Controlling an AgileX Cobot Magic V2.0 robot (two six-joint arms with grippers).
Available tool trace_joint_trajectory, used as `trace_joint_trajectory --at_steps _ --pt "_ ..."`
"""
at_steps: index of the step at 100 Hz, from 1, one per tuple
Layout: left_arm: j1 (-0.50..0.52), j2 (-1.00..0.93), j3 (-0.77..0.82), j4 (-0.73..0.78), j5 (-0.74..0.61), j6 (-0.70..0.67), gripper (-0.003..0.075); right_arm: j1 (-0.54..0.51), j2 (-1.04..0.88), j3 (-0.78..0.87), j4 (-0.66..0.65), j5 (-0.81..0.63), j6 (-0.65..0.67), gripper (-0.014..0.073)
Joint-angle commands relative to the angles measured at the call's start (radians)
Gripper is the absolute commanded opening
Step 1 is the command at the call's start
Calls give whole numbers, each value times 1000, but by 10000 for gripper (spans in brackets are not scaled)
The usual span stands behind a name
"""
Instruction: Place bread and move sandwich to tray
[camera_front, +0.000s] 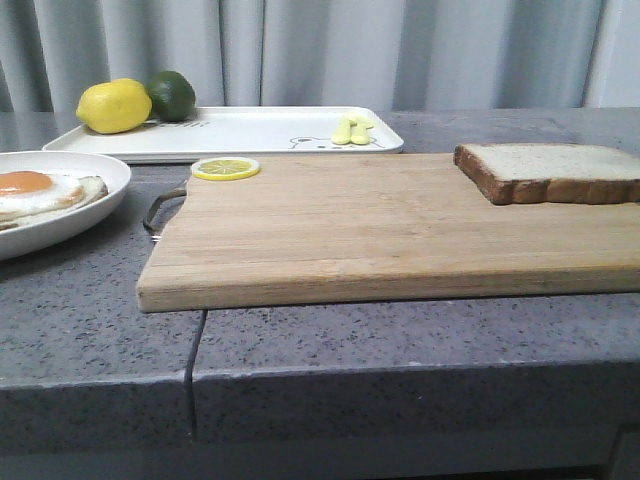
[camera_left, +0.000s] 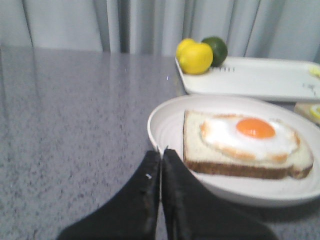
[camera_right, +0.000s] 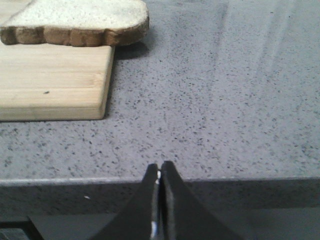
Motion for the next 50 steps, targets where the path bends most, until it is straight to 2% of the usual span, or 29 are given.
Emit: trace_joint_trajectory --at_steps 1,8,50 --pt "0 -30 15 -24 -169 -3 -20 -6 -20 7 55 -141 14 -60" --pt "0 -30 15 -24 -197 -3 -20 -6 -20 7 95 -188 14 -60" --pt "0 -30 15 -21 -276 -2 -20 -6 -20 6 89 -404 8 -60"
